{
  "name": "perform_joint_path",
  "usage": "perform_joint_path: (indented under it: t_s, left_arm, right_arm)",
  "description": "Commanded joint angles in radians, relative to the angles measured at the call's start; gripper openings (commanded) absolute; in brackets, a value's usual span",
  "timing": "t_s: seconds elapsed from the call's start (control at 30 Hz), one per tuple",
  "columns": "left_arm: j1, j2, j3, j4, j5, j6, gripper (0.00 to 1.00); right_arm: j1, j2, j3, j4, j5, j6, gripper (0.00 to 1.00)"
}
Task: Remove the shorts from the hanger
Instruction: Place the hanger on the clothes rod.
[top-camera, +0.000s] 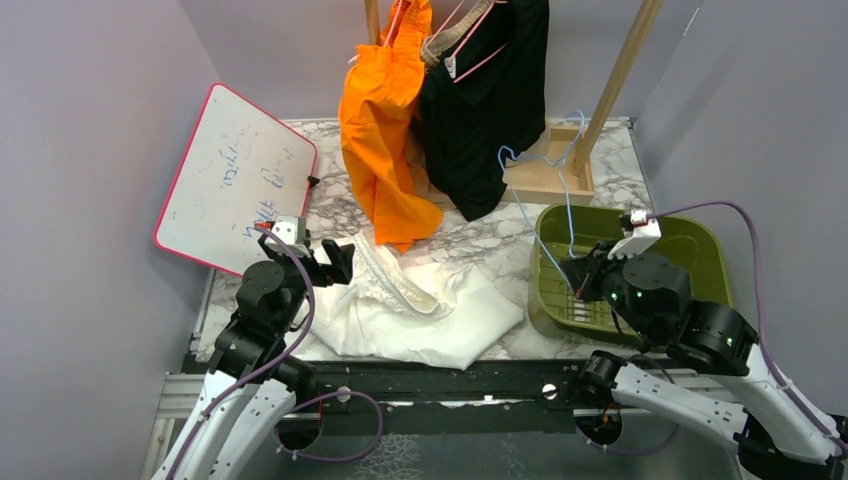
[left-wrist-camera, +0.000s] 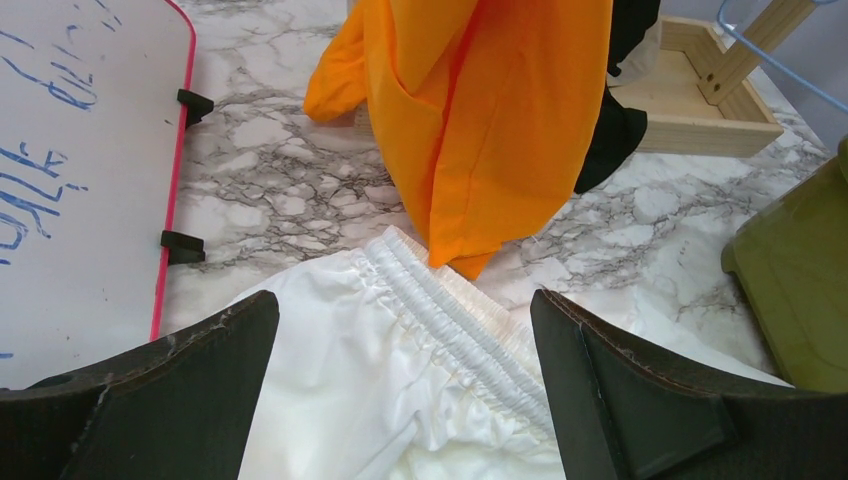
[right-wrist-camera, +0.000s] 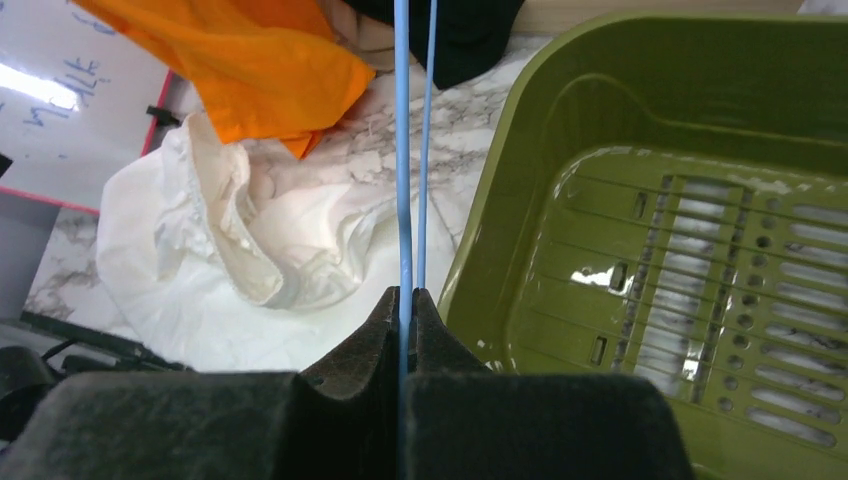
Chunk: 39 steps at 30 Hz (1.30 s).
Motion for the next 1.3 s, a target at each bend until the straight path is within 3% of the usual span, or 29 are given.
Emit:
perform_joint_path:
  t_s: [0.0,0.2,0.47,0.67,0.87,1.27]
  left_arm:
    - [0.003,0.005,0.025,-0.012,-0.019,-0.01,0.99]
    - [0.003,0.021,0.025,-0.013,-0.015,-0.01,0.99]
    - [0.003,0.025,0.026,-0.015,-0.01,-0.012,0.99]
    - [0.003,0.029,0.026,-0.01,-0.031,-0.009,0.99]
    - [0.002,0.018,0.028,-0.026,-0.056,-0.016,0.99]
    - [0.003,0.024,0.028,-0.02,-0.025,-0.016,0.99]
  right_arm:
    - [0.0,0.046,-0.026,0.182,0.189,-0.097,0.01]
    - [0.0,0.188,-0.068,0.498,0.462,-0.323,0.01]
    - [-0.018,0.365,-0.105,1.033,0.489,-0.78,0.01]
    - [-0.239,0.504,0.054,0.829,0.268,-0.612,0.01]
    - [-0.303,0.514,0.132,0.823,0.194,-0.602,0.01]
    - [-0.49,0.65,0.364,0.624,0.003,-0.585,0.01]
